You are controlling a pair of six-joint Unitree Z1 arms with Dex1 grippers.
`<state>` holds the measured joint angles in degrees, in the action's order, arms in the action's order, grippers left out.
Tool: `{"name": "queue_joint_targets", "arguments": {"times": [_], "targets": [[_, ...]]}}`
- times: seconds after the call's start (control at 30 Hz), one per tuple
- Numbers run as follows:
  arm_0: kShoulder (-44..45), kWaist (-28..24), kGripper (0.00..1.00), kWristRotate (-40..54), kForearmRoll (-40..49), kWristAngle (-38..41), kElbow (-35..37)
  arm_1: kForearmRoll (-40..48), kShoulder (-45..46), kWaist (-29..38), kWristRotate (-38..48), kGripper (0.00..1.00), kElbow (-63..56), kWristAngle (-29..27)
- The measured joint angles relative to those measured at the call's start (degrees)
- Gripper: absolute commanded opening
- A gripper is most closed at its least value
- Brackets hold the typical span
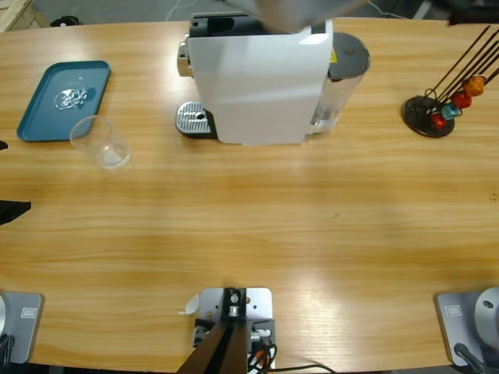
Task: Pour coffee
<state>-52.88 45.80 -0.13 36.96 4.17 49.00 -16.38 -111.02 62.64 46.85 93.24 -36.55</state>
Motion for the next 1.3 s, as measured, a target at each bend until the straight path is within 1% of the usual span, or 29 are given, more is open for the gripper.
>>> {"name": "queue_joint_targets", "arguments": {"times": [0.33,1.0,1.3], "targets": [[0.0,0.0,1.000,0.0,0.0,0.0,-0.3,0.0,-1.2,0.0,0.0,0.000,-0.2,1.4],[0.0,0.0,1.000,0.0,0.0,0.0,-0.9,0.0,-1.2,-4.2,-0.4,0.000,-1.8,8.7],[0.0,0.0,1.000,0.0,0.0,0.0,-1.0,-0.6,-1.4,-4.3,-0.4,0.000,-1.7,8.9]]}}
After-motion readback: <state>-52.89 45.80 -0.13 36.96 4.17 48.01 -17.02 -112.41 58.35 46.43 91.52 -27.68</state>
